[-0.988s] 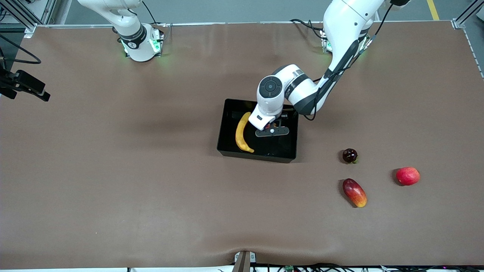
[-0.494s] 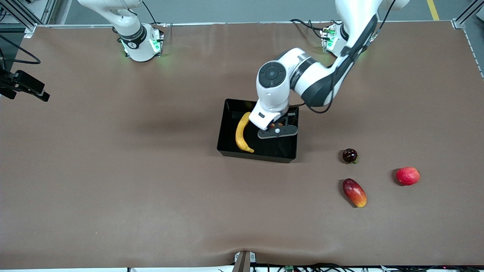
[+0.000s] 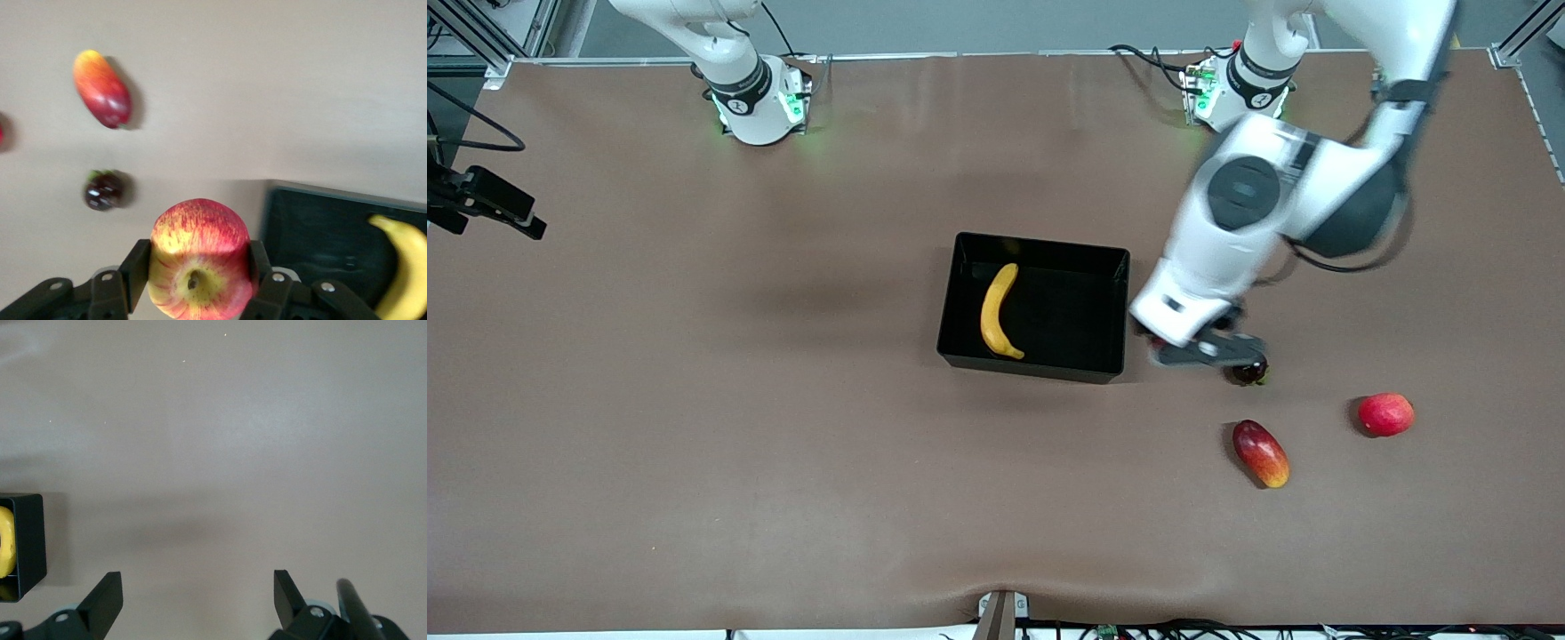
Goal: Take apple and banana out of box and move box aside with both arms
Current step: 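Carry the apple with the left gripper beside the other fruits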
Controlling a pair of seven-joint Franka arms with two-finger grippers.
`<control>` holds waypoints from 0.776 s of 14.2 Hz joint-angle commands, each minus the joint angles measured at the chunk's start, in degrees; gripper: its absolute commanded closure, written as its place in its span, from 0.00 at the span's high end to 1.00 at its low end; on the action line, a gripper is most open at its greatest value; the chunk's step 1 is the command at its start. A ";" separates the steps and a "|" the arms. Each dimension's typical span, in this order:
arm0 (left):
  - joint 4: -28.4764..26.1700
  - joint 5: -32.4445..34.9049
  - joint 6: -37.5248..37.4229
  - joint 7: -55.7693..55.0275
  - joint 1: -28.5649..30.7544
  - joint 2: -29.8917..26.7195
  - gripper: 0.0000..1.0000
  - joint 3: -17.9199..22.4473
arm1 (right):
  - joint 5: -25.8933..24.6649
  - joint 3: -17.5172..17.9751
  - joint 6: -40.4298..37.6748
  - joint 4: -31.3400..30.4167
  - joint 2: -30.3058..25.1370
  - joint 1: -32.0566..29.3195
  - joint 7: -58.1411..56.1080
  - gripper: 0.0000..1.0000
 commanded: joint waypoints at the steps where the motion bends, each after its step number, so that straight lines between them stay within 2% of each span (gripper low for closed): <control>1: -0.65 -1.14 -0.97 9.47 6.20 -0.32 0.00 -0.47 | -0.19 0.11 -0.15 0.55 0.29 0.16 -0.07 1.00; 6: -0.91 -0.26 0.34 20.55 15.26 2.75 0.00 -0.30 | -0.10 0.11 -0.15 0.55 0.29 0.24 -0.07 1.00; 9: -2.05 0.01 3.94 25.39 20.00 4.86 0.00 -0.30 | -0.19 0.11 -0.24 0.55 0.29 0.24 -0.07 1.00; 11: -4.86 -0.34 8.41 29.26 23.17 5.74 0.00 -0.39 | -0.10 0.11 -0.24 0.55 0.38 0.24 -0.07 1.00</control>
